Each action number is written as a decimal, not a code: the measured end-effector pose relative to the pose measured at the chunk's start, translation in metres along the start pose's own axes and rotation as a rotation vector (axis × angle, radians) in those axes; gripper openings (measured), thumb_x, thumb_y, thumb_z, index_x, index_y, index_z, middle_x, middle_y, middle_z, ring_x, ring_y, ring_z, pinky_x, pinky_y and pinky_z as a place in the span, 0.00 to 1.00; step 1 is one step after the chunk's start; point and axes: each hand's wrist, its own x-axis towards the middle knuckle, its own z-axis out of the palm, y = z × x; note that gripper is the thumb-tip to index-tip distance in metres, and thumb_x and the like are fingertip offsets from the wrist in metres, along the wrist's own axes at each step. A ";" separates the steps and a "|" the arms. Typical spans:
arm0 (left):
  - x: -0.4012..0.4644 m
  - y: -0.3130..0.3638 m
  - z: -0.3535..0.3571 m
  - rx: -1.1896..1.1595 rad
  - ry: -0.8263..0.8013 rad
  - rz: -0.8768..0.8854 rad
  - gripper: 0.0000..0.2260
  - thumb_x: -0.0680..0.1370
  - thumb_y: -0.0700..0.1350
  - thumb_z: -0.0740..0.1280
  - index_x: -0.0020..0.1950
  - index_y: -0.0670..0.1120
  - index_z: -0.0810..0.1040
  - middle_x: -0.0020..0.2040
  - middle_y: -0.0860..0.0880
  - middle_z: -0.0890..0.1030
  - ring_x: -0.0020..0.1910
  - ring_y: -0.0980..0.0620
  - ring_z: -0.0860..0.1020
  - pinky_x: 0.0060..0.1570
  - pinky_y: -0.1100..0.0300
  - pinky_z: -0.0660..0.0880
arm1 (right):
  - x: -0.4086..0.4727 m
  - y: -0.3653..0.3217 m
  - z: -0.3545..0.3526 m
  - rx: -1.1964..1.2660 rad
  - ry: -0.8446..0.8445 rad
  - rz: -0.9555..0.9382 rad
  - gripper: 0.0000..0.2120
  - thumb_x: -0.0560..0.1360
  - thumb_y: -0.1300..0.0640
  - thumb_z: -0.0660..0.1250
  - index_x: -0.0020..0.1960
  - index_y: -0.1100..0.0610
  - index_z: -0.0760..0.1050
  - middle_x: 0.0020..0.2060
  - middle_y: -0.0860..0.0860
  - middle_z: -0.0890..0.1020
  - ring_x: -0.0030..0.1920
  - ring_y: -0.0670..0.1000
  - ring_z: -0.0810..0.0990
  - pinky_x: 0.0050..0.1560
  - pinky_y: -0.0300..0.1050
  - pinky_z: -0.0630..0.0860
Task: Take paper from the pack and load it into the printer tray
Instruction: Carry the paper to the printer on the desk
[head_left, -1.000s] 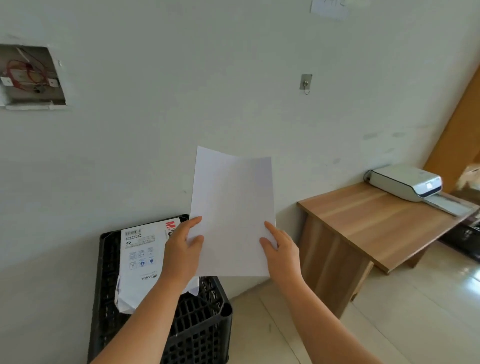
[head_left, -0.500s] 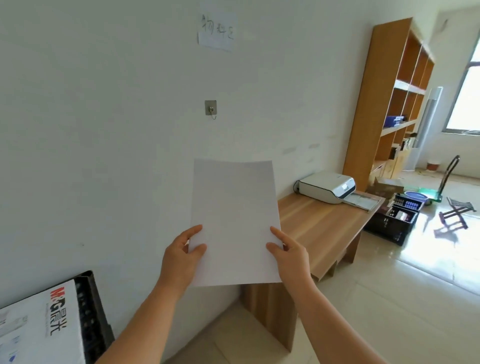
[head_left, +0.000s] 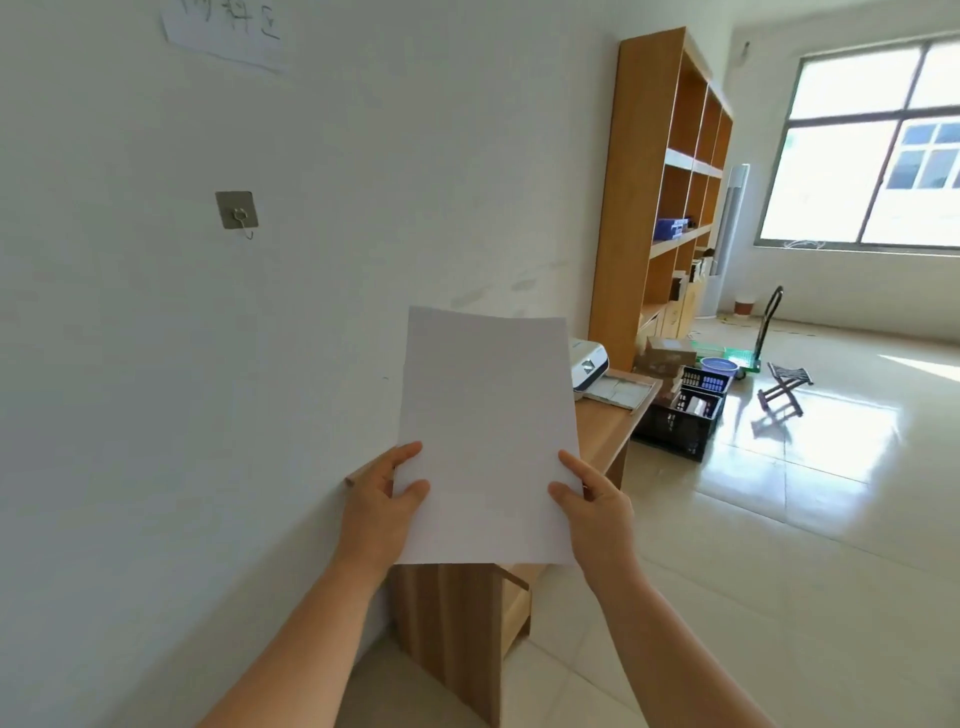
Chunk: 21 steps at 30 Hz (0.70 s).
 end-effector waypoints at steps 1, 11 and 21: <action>0.013 -0.003 0.014 -0.003 -0.015 0.010 0.18 0.75 0.37 0.69 0.59 0.57 0.77 0.62 0.48 0.78 0.60 0.49 0.76 0.64 0.50 0.72 | 0.014 0.003 -0.007 -0.004 0.019 0.001 0.19 0.77 0.60 0.67 0.67 0.48 0.74 0.59 0.49 0.77 0.52 0.50 0.79 0.50 0.44 0.79; 0.153 -0.010 0.167 -0.182 -0.220 -0.004 0.17 0.78 0.39 0.66 0.60 0.59 0.75 0.52 0.63 0.78 0.46 0.61 0.80 0.37 0.69 0.76 | 0.165 0.000 -0.083 -0.067 0.249 -0.034 0.19 0.75 0.62 0.68 0.64 0.48 0.77 0.56 0.50 0.81 0.50 0.49 0.80 0.49 0.42 0.78; 0.240 0.001 0.339 -0.289 -0.356 0.030 0.18 0.76 0.36 0.66 0.56 0.60 0.77 0.56 0.58 0.80 0.53 0.57 0.80 0.52 0.58 0.78 | 0.287 0.010 -0.197 -0.074 0.390 -0.055 0.19 0.75 0.63 0.68 0.64 0.49 0.77 0.55 0.52 0.81 0.49 0.52 0.80 0.45 0.38 0.77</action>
